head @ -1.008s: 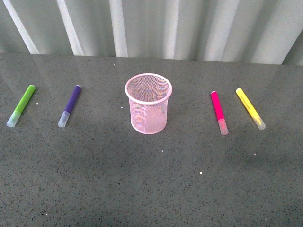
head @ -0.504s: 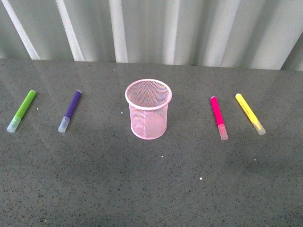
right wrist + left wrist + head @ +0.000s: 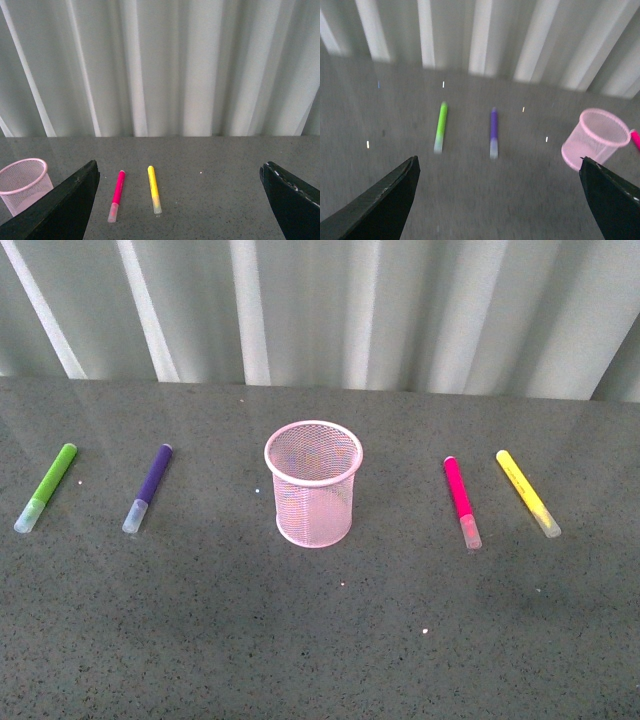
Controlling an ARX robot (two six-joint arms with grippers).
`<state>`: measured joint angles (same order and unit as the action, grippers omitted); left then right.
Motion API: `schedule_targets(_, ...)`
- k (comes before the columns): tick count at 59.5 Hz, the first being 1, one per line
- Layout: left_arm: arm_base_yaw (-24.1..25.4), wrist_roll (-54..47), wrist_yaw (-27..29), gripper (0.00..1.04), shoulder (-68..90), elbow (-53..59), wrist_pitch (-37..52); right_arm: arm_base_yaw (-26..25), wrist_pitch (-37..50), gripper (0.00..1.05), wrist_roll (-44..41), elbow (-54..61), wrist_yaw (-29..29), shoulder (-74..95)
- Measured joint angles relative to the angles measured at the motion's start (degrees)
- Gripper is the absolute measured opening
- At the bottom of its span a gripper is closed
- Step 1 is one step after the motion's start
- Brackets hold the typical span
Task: Insert purple and pink pens into pink cup
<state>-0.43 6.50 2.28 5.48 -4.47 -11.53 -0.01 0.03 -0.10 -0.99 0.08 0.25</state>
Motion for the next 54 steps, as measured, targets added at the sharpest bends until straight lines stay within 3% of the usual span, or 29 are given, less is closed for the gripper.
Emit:
schedule_targets(10, 3.8, 5.8, -3.7, 0.98, 5.8, -1.1, 1.2, 0.0, 0.0, 0.98, 0.0, 0.0, 0.0, 0.0)
schedule_targets(19, 5.5, 7.2, -6.5, 0.98, 23.1, -7.3, 17.2, 0.0, 0.0, 0.98, 0.0, 0.0, 0.0, 0.0)
schedule_targets(29, 1.8, 6.3, -5.7, 0.98, 46.4, -19.0, 31.1, 0.0, 0.0, 0.98, 0.0, 0.0, 0.0, 0.0)
schedule_targets(41, -3.1, 3.4, -1.8, 0.98, 64.0, -30.7, 29.4, 0.0, 0.0, 0.98, 0.0, 0.0, 0.0, 0.0)
schedule_targets(54, -8.1, -6.4, -1.8, 0.98, 80.0, -41.5, 19.0, 0.0, 0.0, 0.98, 0.0, 0.0, 0.0, 0.0)
